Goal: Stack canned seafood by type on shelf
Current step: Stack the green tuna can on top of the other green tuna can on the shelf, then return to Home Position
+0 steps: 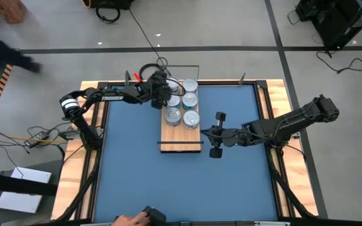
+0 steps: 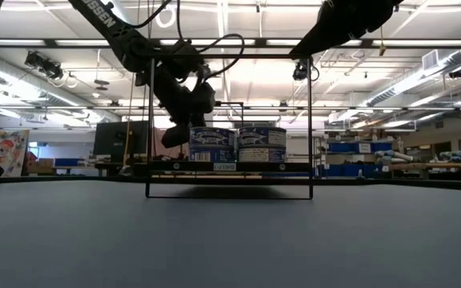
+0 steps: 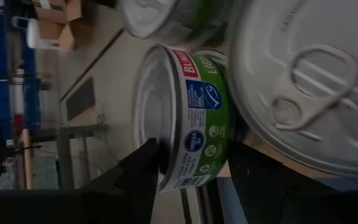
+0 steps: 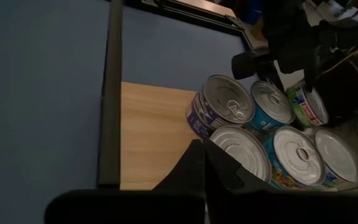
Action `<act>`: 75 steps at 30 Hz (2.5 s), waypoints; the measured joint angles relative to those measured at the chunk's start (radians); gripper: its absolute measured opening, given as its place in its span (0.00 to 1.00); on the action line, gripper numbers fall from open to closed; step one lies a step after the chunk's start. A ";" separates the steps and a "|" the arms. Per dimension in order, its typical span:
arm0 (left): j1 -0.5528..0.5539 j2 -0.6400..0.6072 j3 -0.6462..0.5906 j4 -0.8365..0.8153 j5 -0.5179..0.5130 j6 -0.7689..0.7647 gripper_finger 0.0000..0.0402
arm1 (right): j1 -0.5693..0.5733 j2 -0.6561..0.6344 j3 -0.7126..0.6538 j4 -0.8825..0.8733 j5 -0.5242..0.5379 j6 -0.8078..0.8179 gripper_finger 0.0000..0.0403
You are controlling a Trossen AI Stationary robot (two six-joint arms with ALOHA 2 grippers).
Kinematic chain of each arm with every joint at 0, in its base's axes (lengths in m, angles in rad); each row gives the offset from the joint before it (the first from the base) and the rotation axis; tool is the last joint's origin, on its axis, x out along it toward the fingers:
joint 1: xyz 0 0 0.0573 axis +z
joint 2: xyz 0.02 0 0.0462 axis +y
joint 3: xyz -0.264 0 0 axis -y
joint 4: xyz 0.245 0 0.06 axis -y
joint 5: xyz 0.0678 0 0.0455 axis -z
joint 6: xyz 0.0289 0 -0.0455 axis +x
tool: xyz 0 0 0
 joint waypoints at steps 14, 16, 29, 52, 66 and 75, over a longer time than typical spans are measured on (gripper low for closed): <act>0.002 0.000 0.021 -0.055 -0.040 -0.041 0.48 | 0.000 0.000 0.000 0.012 -0.014 0.000 0.00; 0.004 0.000 0.026 -0.049 -0.035 -0.042 0.48 | 0.000 0.000 0.000 0.013 -0.014 0.000 0.00; 0.022 -0.144 0.026 -0.093 0.112 -0.229 0.35 | -0.019 0.000 0.000 0.011 -0.095 -0.016 0.00; 0.050 -0.421 -0.292 0.258 0.606 -0.631 0.01 | -0.336 -0.144 -0.257 0.464 -0.559 -0.154 0.00; 0.015 -0.517 -0.426 0.415 0.661 -0.750 0.01 | -0.491 -0.382 -0.520 0.610 -0.634 -0.135 0.00; -0.012 -0.567 -0.544 0.619 0.657 -0.836 0.01 | -0.521 -0.493 -0.644 0.670 -0.633 -0.113 0.00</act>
